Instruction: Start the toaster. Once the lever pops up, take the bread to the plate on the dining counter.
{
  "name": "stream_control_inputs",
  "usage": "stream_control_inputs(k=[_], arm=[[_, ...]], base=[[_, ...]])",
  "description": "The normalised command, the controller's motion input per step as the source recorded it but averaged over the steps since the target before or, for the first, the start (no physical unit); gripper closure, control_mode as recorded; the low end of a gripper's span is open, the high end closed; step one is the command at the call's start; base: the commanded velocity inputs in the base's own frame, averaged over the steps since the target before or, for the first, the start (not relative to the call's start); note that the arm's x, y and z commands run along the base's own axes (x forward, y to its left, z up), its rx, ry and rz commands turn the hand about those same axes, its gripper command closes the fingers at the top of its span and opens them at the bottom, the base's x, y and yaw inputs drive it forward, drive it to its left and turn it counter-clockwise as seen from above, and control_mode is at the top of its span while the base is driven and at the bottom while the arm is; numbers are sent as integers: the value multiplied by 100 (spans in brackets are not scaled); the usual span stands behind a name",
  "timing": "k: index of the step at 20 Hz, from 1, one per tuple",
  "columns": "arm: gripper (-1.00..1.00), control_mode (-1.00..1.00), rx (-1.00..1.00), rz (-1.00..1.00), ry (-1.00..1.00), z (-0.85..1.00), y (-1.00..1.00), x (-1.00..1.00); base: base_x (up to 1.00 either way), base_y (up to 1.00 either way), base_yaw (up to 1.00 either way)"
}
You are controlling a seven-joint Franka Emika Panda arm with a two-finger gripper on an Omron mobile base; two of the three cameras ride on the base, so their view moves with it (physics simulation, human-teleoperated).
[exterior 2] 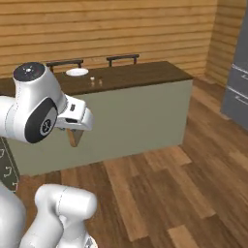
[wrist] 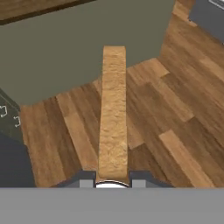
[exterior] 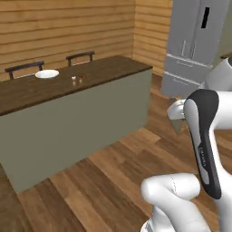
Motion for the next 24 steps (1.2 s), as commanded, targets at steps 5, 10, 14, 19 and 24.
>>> stream_control_inputs(k=[5,10,14,19,24], arm=[[100,100,0,0,0,0,0,0],[100,100,0,0,0,0,0,0],[100,100,0,0,0,0,0,0],[100,100,0,0,0,0,0,0],[100,100,0,0,0,0,0,0]], base=[[40,13,74],[70,0,58],[96,-6,45],[100,-34,15],[94,-62,2]])
